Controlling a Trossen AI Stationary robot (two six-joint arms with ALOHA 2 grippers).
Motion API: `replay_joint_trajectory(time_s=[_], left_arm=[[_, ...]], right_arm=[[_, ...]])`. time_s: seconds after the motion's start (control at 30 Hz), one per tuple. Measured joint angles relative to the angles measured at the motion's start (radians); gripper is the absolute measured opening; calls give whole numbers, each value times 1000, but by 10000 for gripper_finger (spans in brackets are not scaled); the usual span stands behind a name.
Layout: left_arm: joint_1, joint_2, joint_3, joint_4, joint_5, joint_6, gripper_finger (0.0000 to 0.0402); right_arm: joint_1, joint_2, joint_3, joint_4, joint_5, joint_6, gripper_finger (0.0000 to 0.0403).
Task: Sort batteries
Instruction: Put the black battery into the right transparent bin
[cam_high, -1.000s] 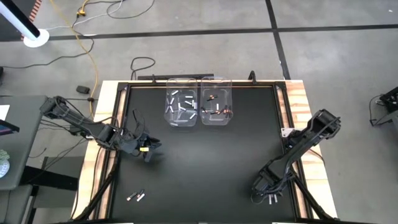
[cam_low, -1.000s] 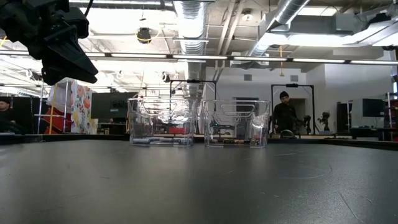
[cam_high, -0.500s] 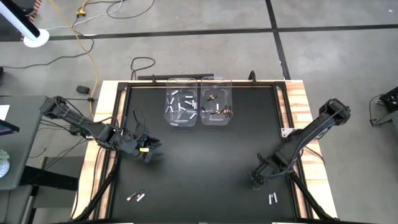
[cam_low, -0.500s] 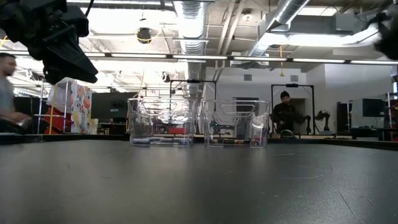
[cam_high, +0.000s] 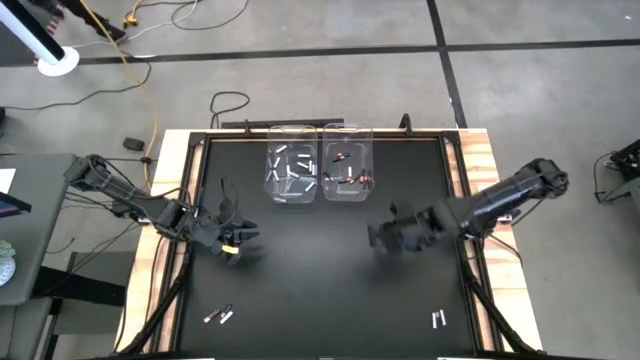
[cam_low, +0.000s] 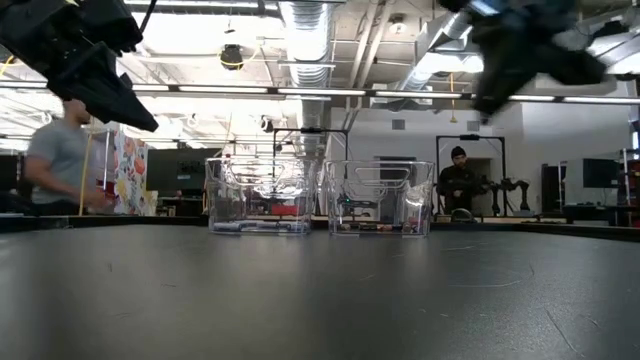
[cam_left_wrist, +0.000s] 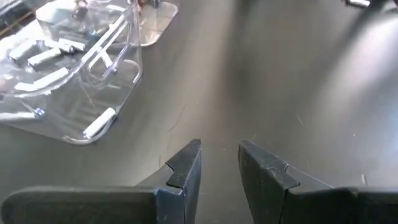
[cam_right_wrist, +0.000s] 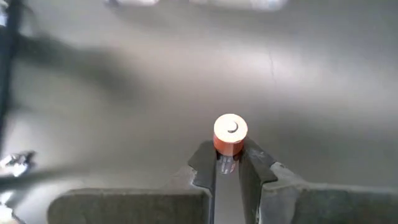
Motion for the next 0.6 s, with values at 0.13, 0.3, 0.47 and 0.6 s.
replay_joint_trajectory(time_s=[0.13,0.3,0.47,0.6], left_arm=[[26,0,0,0,0,17,100],[91,0,0,0,-2,46,100],[174,0,0,0,-8,85,100],[247,-1,0,1,-8,93,100]], right_arm=[[-168,0,49,76,5,-276,51],[-398,0,111,268,1,-649,51],[-608,57,192,431,-112,-904,51],[-727,183,311,411,-232,-1040,51]])
